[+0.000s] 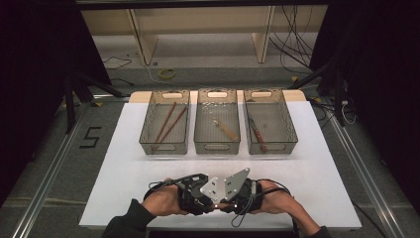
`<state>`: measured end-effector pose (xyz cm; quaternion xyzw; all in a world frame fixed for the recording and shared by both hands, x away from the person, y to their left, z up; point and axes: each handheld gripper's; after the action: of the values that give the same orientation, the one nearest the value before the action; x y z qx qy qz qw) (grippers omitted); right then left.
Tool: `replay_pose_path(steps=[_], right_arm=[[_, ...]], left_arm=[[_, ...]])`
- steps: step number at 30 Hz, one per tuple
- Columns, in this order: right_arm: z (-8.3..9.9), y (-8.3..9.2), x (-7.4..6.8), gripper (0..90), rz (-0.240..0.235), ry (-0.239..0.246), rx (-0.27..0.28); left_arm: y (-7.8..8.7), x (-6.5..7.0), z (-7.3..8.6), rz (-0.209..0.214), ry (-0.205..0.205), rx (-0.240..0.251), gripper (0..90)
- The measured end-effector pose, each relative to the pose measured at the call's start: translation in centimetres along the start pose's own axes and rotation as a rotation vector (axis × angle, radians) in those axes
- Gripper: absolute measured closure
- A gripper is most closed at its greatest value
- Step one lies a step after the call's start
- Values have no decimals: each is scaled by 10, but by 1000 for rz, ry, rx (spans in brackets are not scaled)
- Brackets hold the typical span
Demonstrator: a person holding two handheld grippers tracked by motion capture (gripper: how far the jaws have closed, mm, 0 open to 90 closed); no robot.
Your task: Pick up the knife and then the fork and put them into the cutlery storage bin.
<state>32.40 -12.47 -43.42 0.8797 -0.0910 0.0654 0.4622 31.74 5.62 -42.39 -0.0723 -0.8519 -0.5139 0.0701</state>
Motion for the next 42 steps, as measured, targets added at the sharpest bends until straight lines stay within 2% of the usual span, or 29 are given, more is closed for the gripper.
replay_pose_path(steps=[10,15,19,22,26,28,32,35,39,42], right_arm=[[-2,6,0,760,31,-23,3],[-1,9,3,761,43,-44,0],[0,10,4,761,66,-63,-10],[2,12,8,761,78,-95,-14],[6,15,14,761,106,-135,-22],[8,17,17,760,126,-158,-23],[14,22,25,760,173,-205,-28],[19,29,32,760,211,-243,-24],[25,40,41,760,286,-298,-28],[31,51,50,760,335,-340,-10]], left_arm=[[6,-1,1,-18,6,42,742],[8,-3,2,-43,30,78,710],[14,-5,4,-61,40,102,611],[19,-6,5,-100,52,144,513],[29,-8,7,-141,89,241,408],[33,-10,8,-150,104,271,368],[35,-13,12,-164,144,301,317],[39,-14,16,-190,183,356,298],[47,-16,22,-214,213,427,275],[49,-17,26,-229,236,459,240]])
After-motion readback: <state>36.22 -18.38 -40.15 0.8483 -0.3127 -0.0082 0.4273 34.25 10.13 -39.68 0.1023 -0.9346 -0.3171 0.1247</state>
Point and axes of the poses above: each handheld gripper's, and its own axes: y roughly backward along the jaws, z roughly out of its underside, x roughly to its right, and after that the axes turned 13 degrees about z, right-handed
